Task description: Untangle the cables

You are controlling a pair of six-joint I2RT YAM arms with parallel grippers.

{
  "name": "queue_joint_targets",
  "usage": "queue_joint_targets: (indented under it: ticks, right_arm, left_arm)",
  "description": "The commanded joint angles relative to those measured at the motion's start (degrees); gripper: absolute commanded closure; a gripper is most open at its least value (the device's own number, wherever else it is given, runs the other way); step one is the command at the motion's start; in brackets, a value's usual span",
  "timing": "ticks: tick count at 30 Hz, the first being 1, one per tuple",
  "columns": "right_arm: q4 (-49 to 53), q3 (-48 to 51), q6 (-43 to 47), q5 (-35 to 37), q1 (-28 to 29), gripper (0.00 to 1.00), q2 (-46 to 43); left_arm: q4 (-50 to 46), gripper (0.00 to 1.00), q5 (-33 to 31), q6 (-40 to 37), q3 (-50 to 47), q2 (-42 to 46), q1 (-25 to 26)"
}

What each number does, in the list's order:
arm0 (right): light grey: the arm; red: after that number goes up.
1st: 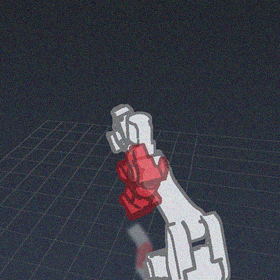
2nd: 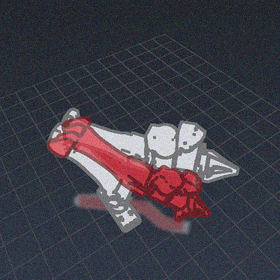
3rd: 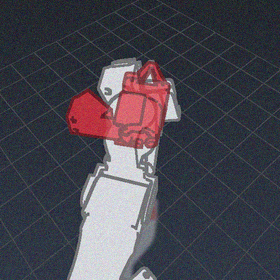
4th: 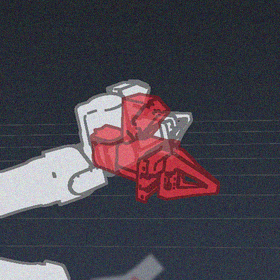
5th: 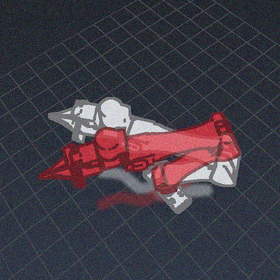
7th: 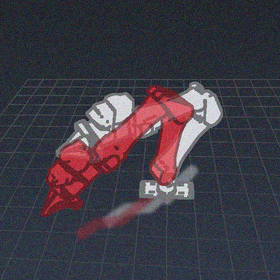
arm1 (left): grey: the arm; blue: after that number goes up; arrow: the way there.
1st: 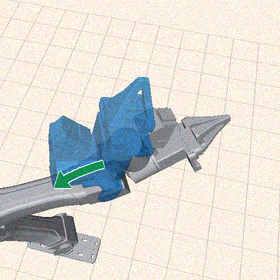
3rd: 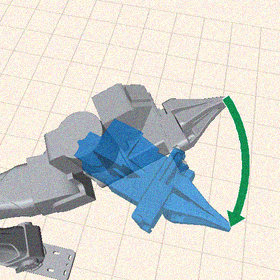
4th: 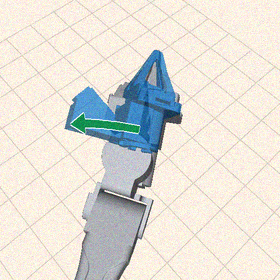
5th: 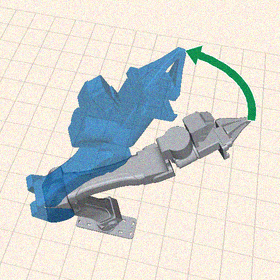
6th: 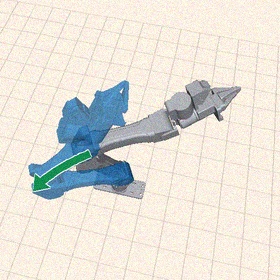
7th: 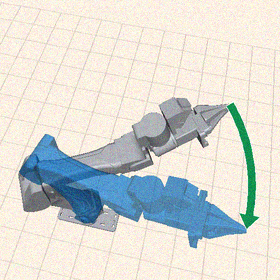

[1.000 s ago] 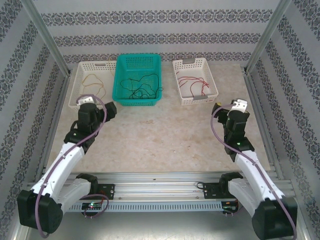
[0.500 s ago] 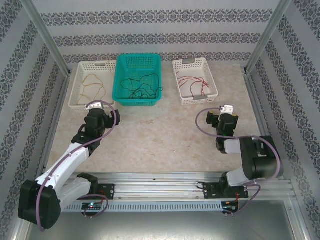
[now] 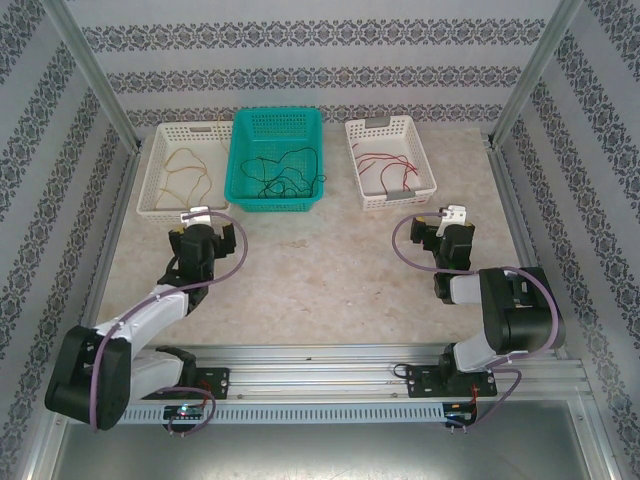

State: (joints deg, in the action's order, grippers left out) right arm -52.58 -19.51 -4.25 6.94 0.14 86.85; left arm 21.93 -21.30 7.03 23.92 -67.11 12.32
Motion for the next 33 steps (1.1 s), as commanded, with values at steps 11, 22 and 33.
queue_joint_targets:
  ticks: [11,22,33]
  right_arm:
    - [-2.4,-0.5,1.3,-0.6,0.6,0.02,-0.4]
    - [-0.9,-1.3,2.5,2.8,2.6,0.02,-0.3]
    - [-0.9,-1.4,2.6,3.1,2.9,0.02,-0.3]
  left_arm:
    - [30.5,0.0,12.8,-6.0,-1.8,-23.2,-10.3]
    - [33.4,0.0,13.2,-5.6,-2.7,-23.7,-11.2]
    - [32.8,0.0,14.4,-6.0,-2.4,-23.6,-11.1]
